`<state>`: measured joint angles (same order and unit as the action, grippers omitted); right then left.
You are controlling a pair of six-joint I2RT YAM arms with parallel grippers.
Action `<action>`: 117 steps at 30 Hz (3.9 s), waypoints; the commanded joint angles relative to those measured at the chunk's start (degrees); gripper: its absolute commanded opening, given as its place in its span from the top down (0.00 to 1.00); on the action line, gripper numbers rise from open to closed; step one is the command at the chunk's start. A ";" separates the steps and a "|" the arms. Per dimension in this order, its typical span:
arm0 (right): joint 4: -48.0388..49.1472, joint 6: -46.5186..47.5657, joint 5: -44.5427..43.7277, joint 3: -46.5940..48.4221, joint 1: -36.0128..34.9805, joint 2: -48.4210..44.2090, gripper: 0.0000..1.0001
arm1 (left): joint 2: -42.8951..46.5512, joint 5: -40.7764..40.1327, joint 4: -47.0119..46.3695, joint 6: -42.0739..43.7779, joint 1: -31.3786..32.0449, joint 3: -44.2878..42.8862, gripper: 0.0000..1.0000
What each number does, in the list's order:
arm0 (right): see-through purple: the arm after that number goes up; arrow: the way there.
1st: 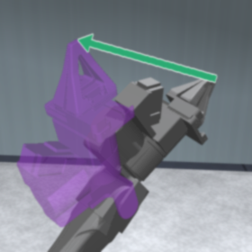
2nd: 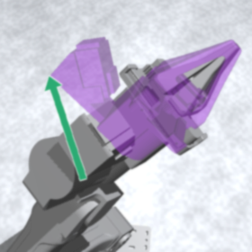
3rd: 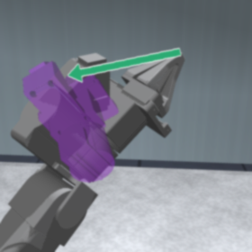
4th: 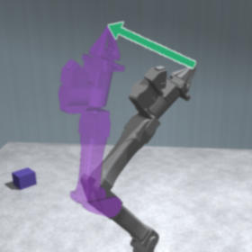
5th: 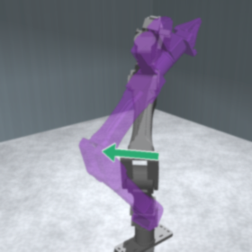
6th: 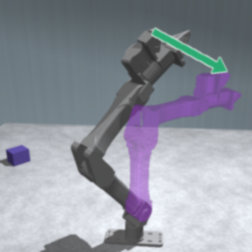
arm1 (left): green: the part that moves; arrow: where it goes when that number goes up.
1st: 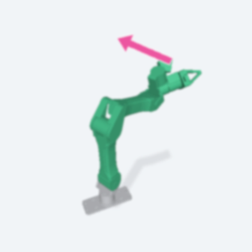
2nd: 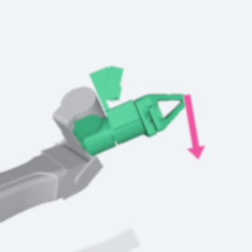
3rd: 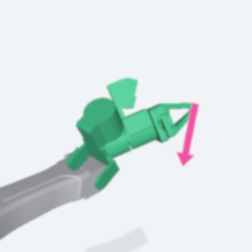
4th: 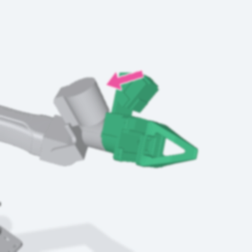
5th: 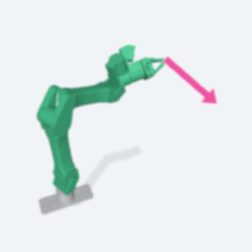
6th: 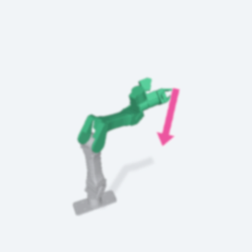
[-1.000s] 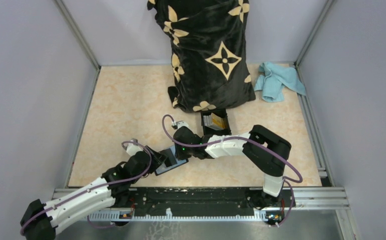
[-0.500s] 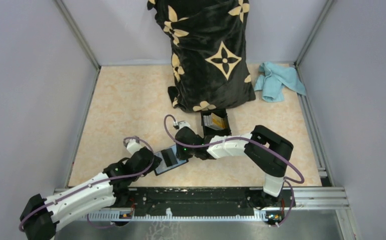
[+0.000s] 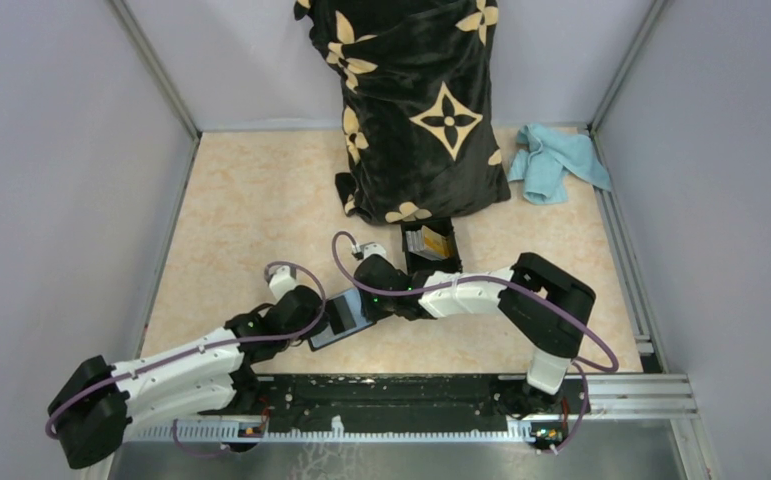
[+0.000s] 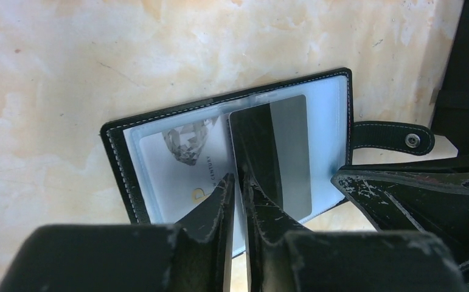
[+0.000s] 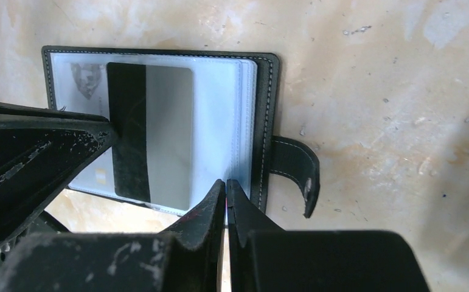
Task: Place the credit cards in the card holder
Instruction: Insert the credit card into the card holder.
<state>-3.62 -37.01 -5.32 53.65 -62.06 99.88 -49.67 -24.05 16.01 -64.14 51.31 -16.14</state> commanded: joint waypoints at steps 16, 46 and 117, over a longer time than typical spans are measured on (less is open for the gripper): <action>-6.14 2.54 -3.65 -2.24 0.78 -1.62 0.94 | 0.04 -0.32 4.16 2.34 1.23 -3.28 0.95; -5.77 2.35 -4.10 -4.00 1.34 -2.37 0.94 | -7.59 0.62 -5.10 2.57 2.08 -3.63 0.97; -4.91 2.70 -2.67 -4.08 1.98 -1.00 0.94 | -13.38 0.67 -7.37 2.51 3.85 -3.71 1.00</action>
<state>-5.15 -35.57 -6.55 51.37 -60.95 97.80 -61.04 -25.08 8.75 -63.02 54.61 -19.09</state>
